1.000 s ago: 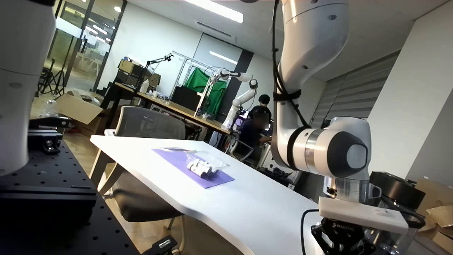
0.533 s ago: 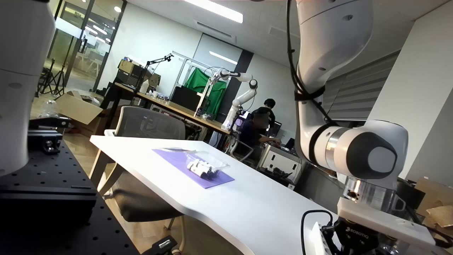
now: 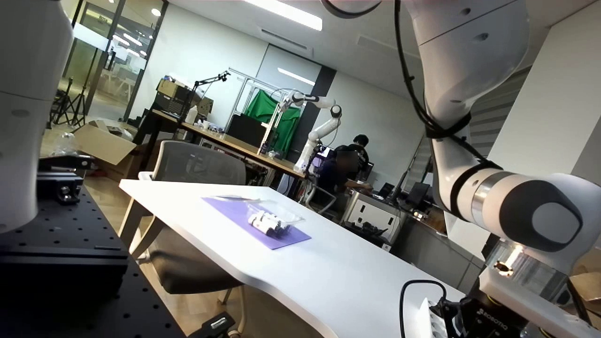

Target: Press the big switch on the adapter

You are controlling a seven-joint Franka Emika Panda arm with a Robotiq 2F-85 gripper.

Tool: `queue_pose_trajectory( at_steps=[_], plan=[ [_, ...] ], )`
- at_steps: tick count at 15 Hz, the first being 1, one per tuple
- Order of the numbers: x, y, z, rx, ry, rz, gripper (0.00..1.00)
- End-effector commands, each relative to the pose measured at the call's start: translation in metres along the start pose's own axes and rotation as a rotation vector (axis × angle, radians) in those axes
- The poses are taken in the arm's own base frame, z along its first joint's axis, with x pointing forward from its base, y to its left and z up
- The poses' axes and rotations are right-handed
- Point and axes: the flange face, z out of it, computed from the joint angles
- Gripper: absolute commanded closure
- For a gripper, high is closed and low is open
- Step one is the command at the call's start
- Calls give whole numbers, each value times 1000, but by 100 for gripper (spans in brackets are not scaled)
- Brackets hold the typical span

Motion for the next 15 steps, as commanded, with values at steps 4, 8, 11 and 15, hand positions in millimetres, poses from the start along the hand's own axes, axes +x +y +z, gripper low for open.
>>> queue_pose_trajectory(
  at_steps=[4, 8, 11, 15],
  plan=[
    [-1, 23, 29, 122, -17, 54, 100],
    [5, 26, 22, 110, 11, 51, 100],
    [15, 20, 3, 48, 15, 50, 100],
    [29, -3, -41, -41, -27, -2, 100]
  ],
)
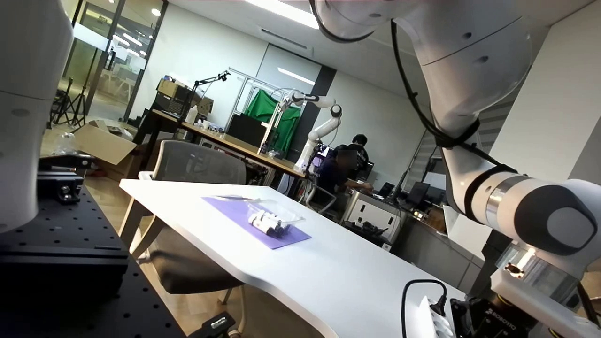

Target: Press the big switch on the adapter

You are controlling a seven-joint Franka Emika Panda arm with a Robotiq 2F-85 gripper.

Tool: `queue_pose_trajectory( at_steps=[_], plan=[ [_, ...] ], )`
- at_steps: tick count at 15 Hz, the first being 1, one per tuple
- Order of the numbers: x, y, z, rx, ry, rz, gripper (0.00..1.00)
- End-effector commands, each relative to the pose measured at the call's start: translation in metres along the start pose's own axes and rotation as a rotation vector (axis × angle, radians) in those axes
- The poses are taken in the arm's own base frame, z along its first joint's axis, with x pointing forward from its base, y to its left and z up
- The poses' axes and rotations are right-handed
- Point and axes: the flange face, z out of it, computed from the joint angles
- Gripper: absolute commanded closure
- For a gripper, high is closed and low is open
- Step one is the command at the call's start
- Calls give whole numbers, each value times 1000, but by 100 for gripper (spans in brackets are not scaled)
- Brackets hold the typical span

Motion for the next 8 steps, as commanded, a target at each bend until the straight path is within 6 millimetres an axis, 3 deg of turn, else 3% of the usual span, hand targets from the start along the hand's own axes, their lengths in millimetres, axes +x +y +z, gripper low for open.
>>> queue_pose_trajectory(
  at_steps=[1, 4, 5, 6, 8],
  plan=[
    [13, -29, -48, -89, -43, -33, 100],
    [18, -52, -79, -169, -82, -83, 100],
    [18, -60, -88, -197, -96, -89, 75],
    [18, -67, -96, -221, -102, -110, 73],
    [14, -80, -109, -276, -103, -118, 61]
  ],
)
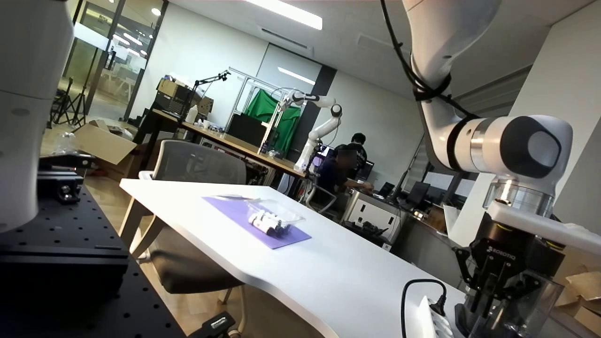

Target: Press the big switch on the adapter

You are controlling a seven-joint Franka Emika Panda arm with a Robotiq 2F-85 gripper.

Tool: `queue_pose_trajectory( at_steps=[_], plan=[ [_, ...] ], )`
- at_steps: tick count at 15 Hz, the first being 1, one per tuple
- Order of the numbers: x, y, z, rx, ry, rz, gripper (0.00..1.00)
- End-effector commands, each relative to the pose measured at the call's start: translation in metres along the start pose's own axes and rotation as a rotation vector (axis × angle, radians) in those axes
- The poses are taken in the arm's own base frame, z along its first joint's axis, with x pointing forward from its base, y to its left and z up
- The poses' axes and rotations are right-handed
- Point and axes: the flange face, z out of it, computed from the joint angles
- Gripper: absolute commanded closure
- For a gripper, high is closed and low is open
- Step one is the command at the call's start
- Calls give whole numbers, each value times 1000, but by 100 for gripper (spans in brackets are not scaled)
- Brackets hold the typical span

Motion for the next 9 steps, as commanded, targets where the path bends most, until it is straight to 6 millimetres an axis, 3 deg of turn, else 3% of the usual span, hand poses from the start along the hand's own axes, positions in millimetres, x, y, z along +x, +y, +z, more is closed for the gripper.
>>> queue_pose_trajectory(
  at_steps=[1, 9],
  plan=[
    [-16, -25, -28, -93, -18, 10, 55],
    [-53, -34, -75, -181, -28, 35, 0]
  ],
)
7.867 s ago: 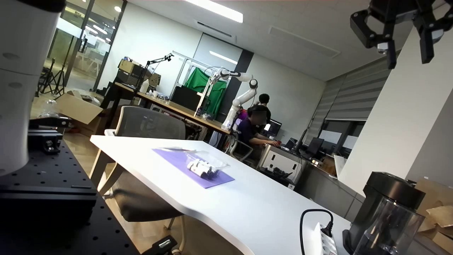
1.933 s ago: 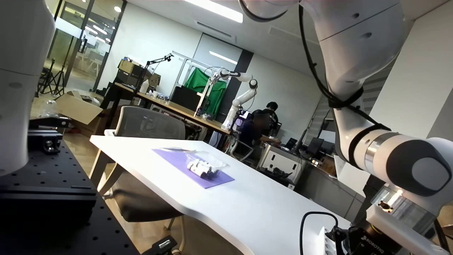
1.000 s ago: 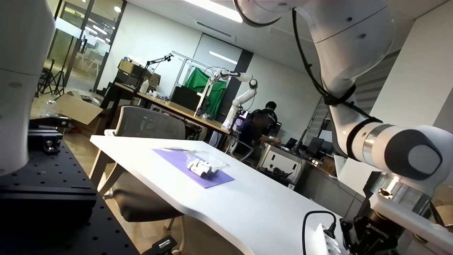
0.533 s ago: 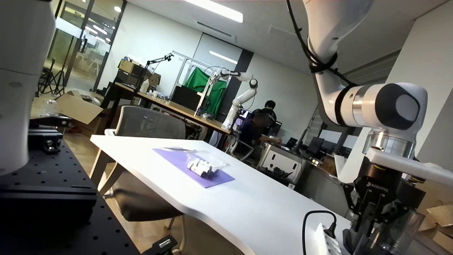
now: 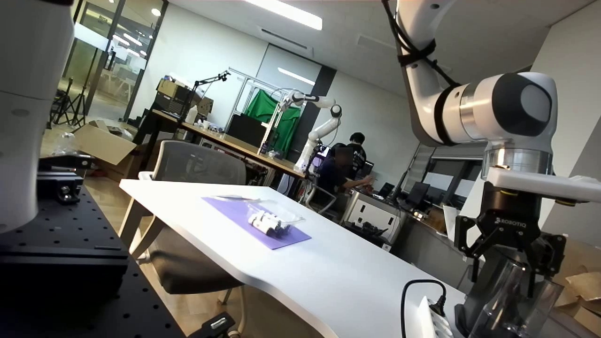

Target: Press the big switch on the adapter

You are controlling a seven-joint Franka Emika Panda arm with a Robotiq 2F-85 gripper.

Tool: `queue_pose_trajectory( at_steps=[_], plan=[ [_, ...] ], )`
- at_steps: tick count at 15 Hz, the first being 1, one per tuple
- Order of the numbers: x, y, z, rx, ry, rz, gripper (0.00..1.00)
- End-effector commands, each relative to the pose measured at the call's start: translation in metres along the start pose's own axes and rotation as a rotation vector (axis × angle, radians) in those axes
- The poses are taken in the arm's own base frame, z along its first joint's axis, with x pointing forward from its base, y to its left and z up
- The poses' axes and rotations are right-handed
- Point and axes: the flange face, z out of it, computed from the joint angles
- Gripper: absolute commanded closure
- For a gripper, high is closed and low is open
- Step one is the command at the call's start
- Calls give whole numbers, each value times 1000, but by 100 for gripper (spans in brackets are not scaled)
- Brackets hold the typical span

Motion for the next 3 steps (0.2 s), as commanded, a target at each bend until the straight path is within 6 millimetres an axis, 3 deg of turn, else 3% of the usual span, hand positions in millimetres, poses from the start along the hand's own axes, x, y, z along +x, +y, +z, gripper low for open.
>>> queue_pose_trajectory(
  at_steps=[1, 3],
  plan=[
    [-4, 2, -6, -3, -6, 4, 18],
    [-11, 3, -16, -11, -10, 9, 4]
  ],
)
